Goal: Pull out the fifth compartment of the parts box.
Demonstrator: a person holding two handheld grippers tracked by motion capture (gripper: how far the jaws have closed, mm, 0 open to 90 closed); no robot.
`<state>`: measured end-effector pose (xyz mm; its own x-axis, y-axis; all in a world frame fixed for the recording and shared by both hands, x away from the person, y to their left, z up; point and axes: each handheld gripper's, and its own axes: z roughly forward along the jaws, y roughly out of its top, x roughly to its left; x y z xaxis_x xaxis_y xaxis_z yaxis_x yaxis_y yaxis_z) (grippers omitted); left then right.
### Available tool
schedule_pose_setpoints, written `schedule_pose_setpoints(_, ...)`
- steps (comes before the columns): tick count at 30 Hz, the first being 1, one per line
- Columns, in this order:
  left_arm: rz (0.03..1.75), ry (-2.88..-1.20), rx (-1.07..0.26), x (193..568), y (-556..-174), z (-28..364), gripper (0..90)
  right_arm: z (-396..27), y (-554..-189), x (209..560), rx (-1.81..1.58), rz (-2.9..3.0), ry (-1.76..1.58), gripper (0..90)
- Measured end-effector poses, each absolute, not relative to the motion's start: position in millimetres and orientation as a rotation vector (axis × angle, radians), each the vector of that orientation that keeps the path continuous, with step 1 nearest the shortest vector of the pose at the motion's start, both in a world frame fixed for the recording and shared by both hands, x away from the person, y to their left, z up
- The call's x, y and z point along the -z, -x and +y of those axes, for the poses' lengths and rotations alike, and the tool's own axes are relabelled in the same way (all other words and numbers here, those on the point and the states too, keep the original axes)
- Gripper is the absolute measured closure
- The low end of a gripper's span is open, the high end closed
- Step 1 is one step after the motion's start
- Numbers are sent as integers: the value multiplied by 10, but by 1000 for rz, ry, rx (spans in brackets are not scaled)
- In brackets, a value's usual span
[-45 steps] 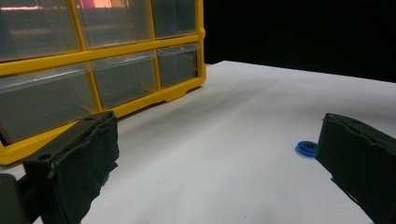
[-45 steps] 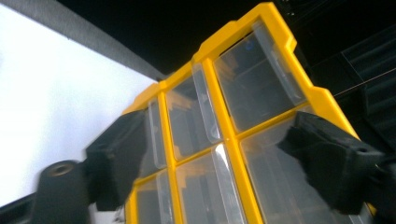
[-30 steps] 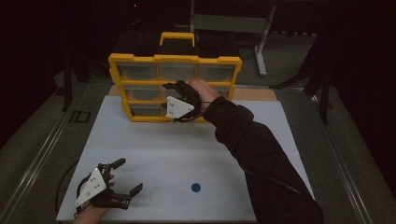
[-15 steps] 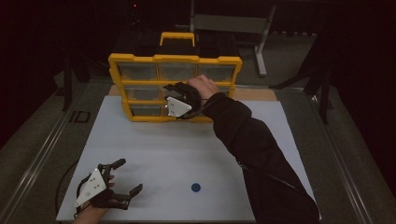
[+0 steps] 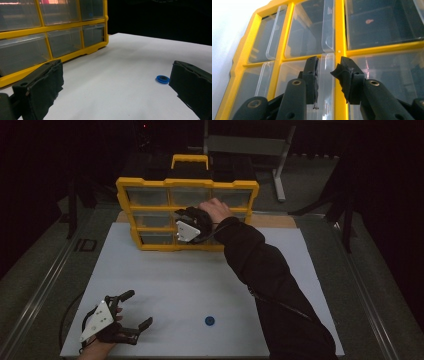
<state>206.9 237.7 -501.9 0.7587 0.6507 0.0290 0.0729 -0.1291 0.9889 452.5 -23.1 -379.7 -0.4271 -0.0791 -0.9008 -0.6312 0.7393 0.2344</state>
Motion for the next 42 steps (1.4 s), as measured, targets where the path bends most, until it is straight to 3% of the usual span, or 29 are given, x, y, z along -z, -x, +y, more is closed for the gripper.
schedule_pose_setpoints(20, 581, -1658, -549, 5021, -2061, 2365, 0, -183, -4564, 3836, -653, 1961, 532, 747)
schedule_pose_setpoints(42, 580, -1666, -547, 5027, -2066, 2355, 0, -200, -4429, 3735, -732, 2068, 470, 750)
